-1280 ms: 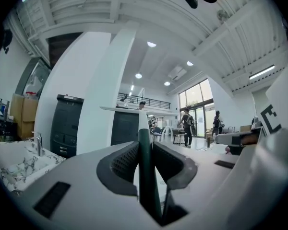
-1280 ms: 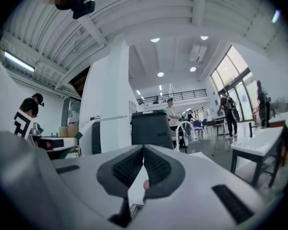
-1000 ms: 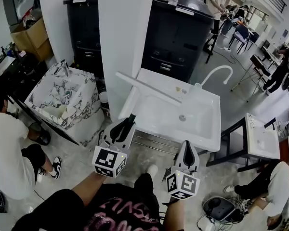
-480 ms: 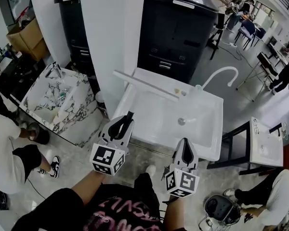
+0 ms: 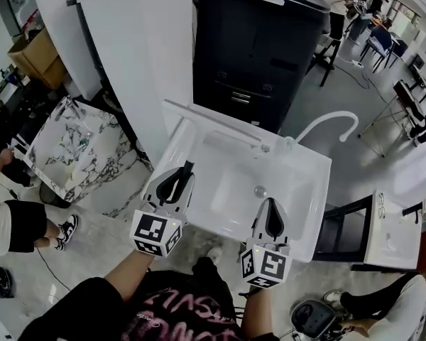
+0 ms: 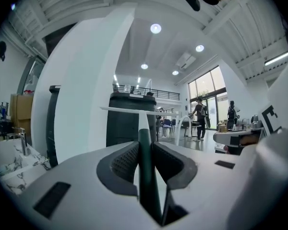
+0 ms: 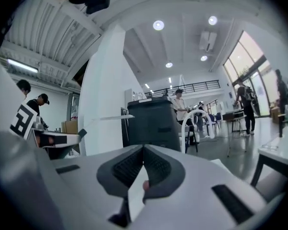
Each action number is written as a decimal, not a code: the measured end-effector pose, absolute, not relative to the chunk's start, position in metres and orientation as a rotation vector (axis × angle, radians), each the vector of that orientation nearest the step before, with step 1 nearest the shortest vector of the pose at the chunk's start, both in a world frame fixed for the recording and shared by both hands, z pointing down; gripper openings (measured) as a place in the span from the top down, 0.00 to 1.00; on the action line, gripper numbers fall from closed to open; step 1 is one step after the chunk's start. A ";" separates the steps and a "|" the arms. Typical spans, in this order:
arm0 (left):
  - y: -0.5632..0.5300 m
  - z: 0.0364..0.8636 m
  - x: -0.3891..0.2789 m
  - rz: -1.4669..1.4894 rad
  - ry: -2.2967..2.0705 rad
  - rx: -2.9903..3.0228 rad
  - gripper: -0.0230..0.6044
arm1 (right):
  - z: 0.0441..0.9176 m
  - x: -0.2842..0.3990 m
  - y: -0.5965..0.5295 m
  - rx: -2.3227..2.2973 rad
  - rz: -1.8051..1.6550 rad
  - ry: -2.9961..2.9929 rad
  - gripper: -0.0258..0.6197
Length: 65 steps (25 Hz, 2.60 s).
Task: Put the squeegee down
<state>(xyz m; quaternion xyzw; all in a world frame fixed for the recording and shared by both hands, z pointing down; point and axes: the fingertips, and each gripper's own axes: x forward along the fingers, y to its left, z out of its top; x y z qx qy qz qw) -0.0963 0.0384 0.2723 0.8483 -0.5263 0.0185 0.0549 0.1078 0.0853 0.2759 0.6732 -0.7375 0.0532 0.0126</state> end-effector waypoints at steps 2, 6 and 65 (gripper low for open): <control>0.025 0.272 -0.084 0.061 -1.614 2.562 0.81 | 0.276 0.117 0.070 2.059 0.134 -2.298 0.93; 0.004 0.267 -0.062 0.074 -1.664 2.549 0.81 | 0.277 0.136 0.044 2.005 0.147 -2.345 0.93; -0.122 0.385 -0.064 0.359 -1.463 2.421 0.81 | 0.379 0.126 -0.061 2.000 0.460 -2.199 0.93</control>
